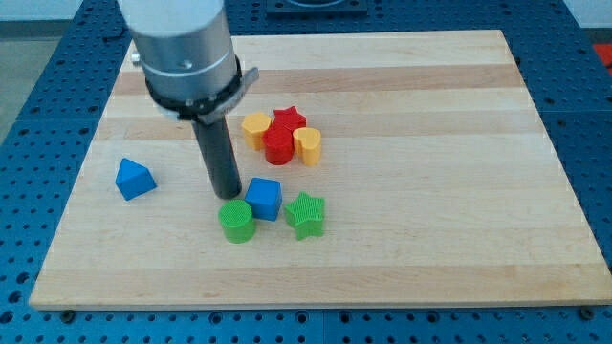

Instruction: Move the blue triangle to the center left

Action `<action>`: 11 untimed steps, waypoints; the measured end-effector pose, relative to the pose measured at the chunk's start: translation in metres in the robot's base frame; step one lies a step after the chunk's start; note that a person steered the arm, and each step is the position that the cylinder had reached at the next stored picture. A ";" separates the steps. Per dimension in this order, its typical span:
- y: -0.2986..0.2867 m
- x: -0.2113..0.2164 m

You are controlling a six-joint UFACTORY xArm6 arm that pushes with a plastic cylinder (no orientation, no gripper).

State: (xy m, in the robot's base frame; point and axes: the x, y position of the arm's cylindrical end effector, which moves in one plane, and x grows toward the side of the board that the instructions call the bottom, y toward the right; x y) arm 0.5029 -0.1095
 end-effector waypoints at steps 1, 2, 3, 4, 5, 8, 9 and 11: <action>-0.013 0.018; -0.043 0.012; -0.073 -0.014; -0.102 -0.035; -0.090 -0.027; -0.108 0.008; -0.142 -0.001; -0.135 -0.039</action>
